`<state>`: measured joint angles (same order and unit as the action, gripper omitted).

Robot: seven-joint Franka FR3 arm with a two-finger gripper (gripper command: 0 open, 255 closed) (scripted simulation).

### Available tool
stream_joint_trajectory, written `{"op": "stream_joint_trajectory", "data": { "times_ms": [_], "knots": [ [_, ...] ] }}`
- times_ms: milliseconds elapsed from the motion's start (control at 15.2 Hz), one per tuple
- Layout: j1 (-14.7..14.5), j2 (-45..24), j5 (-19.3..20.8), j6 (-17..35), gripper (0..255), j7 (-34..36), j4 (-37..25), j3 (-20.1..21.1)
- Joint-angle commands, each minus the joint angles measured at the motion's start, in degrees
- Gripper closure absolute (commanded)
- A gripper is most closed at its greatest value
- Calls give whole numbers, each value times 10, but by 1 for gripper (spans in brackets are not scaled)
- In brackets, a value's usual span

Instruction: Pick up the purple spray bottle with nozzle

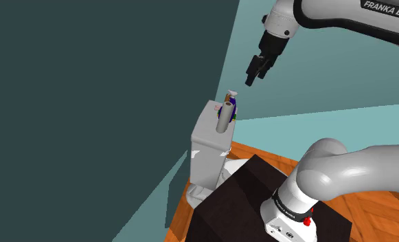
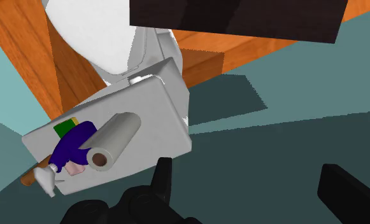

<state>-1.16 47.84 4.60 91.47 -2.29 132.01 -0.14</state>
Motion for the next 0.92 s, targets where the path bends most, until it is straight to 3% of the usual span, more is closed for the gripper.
{"op": "stream_joint_trajectory", "data": {
  "times_ms": [0, 858],
  "knots": [
    [0, 0, 0, 0, 0, 0, 0, 0],
    [8, -166, 53, 130, 0, -201, -21, -167]
  ]
}}
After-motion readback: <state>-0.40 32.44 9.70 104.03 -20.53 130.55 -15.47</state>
